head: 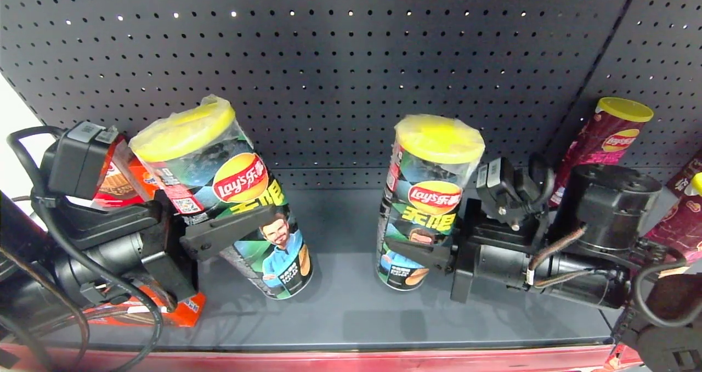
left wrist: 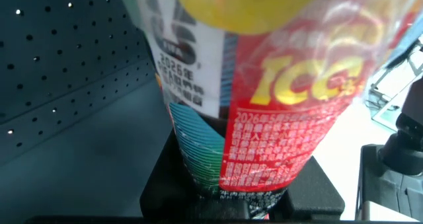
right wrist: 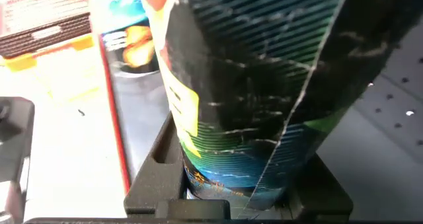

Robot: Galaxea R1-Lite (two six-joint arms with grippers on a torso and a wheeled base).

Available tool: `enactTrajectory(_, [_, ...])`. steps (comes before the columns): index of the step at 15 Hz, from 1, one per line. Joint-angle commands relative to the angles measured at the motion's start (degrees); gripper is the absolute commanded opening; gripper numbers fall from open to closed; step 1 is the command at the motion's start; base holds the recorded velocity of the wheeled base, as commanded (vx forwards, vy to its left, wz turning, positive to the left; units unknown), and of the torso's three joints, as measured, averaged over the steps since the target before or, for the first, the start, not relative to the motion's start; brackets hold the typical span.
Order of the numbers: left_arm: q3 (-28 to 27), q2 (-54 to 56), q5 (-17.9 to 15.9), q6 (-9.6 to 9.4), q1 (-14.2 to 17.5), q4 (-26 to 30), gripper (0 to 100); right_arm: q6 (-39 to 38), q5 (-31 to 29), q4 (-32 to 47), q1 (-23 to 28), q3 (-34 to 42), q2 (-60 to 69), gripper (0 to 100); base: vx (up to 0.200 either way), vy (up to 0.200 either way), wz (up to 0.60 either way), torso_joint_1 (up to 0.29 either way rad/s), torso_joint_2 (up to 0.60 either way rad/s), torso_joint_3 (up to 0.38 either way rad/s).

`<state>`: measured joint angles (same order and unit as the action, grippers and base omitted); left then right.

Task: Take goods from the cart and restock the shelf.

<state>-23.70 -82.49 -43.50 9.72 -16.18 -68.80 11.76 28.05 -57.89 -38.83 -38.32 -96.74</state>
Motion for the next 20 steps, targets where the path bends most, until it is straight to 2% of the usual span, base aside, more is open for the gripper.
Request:
enactTrajectory(1, [-0.12,0.05,-0.01,0.04,0.01,-0.01,0,0.01,-0.28,-2.66,-0.90,4.39,0.06,0,0.000,0.000,0.00,0.000,0.00,0.000])
enactTrajectory(4, [-0.21,-0.04,-0.01,0.04,0.01,-0.01,0,0.01,-0.37,-7.59,-1.34,7.55,-2.75,0,0.000,0.000,0.00,0.000,0.00,0.000])
enactTrajectory(8, [-0.30,-0.12,-0.01,0.04,0.01,-0.01,0,0.45,-0.19,-8.38,-0.81,8.78,-4.94,0,0.000,0.000,0.00,0.000,0.00,0.000])
enactTrajectory(17, [-0.65,-0.56,-0.01,0.04,0.01,-0.01,0,1.42,-0.28,-10.49,-0.72,6.76,-9.43,0,0.000,0.000,0.00,0.000,0.00,0.000])
enactTrajectory(18, [-0.65,-0.56,-0.01,0.04,0.01,-0.01,0,1.51,-0.28,-10.49,-0.64,6.94,-9.43,100,0.000,0.000,0.00,0.000,0.00,0.000])
enactTrajectory(20, [-0.65,-0.56,-0.01,0.04,0.01,-0.10,0,2.03,-0.72,-10.49,-0.55,7.11,-9.16,100,0.000,0.000,0.00,0.000,0.00,0.000])
